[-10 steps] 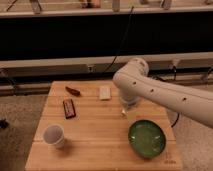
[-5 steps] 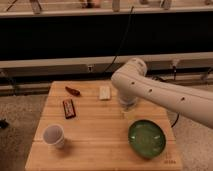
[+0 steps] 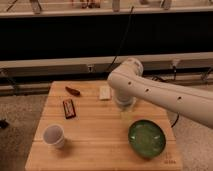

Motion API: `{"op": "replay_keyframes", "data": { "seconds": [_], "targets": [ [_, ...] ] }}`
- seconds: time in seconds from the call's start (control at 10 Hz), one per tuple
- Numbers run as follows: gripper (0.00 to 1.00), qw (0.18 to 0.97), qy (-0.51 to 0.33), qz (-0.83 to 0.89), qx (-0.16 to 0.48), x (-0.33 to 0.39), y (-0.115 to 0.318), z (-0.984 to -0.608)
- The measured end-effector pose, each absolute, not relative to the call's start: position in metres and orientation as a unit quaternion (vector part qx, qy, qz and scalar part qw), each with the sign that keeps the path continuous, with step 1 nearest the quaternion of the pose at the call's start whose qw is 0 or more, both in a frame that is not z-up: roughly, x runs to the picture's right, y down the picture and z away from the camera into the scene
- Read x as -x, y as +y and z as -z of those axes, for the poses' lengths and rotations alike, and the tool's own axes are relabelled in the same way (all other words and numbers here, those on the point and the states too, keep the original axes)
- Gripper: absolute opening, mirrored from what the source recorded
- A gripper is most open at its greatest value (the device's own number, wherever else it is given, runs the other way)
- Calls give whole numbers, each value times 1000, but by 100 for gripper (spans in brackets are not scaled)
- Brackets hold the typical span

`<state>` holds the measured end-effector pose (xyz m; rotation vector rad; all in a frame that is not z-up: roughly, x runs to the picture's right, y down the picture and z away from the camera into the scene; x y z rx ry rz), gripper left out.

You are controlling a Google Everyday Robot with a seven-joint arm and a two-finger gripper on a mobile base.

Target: Move the arm in a circular motion

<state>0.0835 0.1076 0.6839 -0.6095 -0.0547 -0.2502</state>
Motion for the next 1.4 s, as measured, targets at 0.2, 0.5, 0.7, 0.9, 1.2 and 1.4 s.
{"op": "replay_keyframes", "data": {
  "seconds": [0.2,0.5,0.7,0.9,1.2,1.4],
  "targets": [
    [80,945,-33,132,299,-66,106,-687],
    [80,944,-34,137,299,-55,106,-688],
    [80,943,-32,138,300,-57,101,-692],
    [80,942,-36,143,300,-50,96,-698],
    [80,942,-36,147,301,-50,90,-703],
    [80,942,-35,147,300,-61,86,-707]
  ]
}}
